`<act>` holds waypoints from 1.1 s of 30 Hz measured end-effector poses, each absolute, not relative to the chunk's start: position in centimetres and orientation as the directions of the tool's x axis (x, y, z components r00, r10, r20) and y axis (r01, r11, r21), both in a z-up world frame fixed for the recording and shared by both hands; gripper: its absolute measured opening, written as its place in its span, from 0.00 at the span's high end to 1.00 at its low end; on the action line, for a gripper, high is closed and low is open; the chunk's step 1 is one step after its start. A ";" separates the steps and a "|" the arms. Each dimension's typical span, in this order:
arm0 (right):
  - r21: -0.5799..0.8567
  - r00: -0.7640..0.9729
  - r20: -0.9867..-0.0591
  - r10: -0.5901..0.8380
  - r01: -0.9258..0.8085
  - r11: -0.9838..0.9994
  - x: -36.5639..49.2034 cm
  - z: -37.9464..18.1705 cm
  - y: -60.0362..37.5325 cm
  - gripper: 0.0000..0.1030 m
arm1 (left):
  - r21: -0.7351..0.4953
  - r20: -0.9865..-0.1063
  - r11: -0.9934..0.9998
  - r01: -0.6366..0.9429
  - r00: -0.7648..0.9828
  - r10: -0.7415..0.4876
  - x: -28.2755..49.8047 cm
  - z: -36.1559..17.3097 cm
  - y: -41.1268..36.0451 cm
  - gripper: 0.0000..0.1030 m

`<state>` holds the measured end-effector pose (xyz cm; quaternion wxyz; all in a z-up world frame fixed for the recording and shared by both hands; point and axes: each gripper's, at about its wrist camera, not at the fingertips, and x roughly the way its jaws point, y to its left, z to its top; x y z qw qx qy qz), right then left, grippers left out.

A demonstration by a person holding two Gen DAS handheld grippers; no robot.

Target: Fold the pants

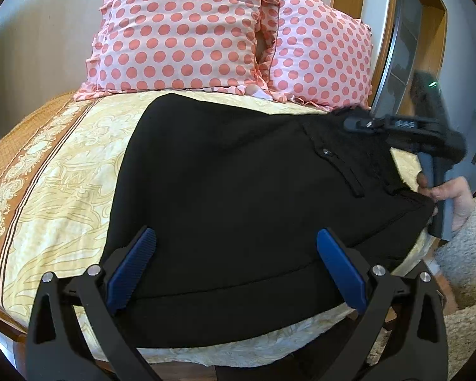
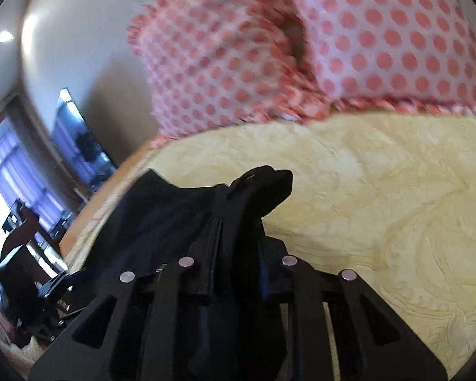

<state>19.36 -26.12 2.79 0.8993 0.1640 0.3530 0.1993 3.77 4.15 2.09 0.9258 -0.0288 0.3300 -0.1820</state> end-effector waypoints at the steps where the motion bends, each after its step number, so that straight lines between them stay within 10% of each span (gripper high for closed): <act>1: 0.467 0.655 -0.585 0.479 -0.211 0.859 20.0 2.2 -26.7 0.79 | -0.205 -0.598 0.922 0.329 0.703 -0.385 3.9 2.6 4.6 0.02; 12: 0.597 0.587 -0.602 0.541 -0.119 0.793 21.7 -0.6 -28.5 0.62 | -0.500 -0.673 0.852 0.155 0.550 -0.495 15.5 5.3 12.3 0.04; 18: 0.606 0.585 -0.590 0.557 -0.134 0.784 21.9 -0.8 -28.4 0.62 | -0.525 -0.745 0.843 0.115 0.417 -0.521 21.0 2.9 11.0 0.24; 23: 0.564 0.599 -0.575 0.557 -0.202 0.800 21.4 0.2 -27.3 0.81 | -0.496 -0.756 0.862 0.105 0.435 -0.488 21.7 2.4 10.4 0.76; 33: 0.492 0.656 -0.555 0.512 -0.238 0.838 24.7 5.2 -27.5 0.86 | -0.464 -0.731 0.873 0.147 0.493 -0.471 24.9 6.2 8.5 0.87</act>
